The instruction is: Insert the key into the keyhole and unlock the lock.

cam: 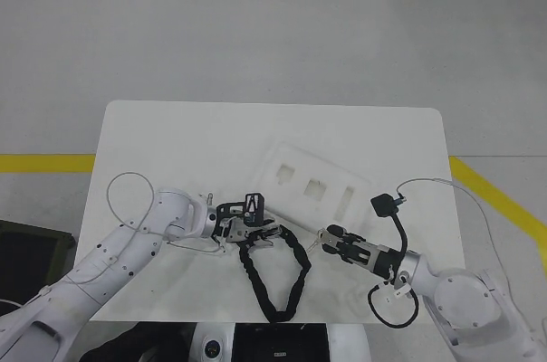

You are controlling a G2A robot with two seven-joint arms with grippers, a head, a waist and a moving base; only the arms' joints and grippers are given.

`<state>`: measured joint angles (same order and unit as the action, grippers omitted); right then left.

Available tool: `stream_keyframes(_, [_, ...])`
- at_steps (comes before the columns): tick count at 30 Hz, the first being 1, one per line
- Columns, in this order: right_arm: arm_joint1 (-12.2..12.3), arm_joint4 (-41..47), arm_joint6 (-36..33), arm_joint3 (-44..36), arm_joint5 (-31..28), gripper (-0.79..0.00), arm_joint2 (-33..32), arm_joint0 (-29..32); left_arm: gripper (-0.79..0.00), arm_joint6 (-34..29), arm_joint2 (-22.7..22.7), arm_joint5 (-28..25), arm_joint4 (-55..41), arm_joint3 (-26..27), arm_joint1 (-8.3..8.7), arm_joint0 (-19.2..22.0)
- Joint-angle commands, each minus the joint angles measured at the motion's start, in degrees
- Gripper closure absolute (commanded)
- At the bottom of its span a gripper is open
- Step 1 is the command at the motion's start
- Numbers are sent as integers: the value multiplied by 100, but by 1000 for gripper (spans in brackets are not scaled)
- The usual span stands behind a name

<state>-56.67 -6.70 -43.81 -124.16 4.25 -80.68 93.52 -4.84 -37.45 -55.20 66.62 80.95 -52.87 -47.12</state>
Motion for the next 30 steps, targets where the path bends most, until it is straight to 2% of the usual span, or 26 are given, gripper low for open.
stream_keyframes(1, [1, 5, 4, 6, -9, 0, -7, 5, -379, -122, 25, 7, -10, 5, -25, 16])
stream_keyframes(8, [6, 19, 18, 0, -25, 0, -43, 42, -360, -312, 45, 101, -76, 14, -109, 39])
stream_keyframes(13, [9, 37, 31, -5, -42, 0, -61, 66, -296, -492, 52, 177, -97, -12, -160, 53])
stream_keyframes(16, [12, 38, 38, -10, -54, 0, -79, 81, -203, -561, 33, 210, -159, -46, -185, 54])
stream_keyframes(19, [14, 40, 42, -15, -67, 0, -94, 99, 0, -602, -6, 192, -215, -59, -195, 42])
stream_keyframes(25, [17, 53, 32, -20, -85, 0, -97, 106, 0, -453, -163, 146, -267, 53, -181, -46])
stream_keyframes(30, [17, 43, 41, -44, -64, 0, -78, 89, 0, 100, -430, 11, -161, 264, -114, -227])
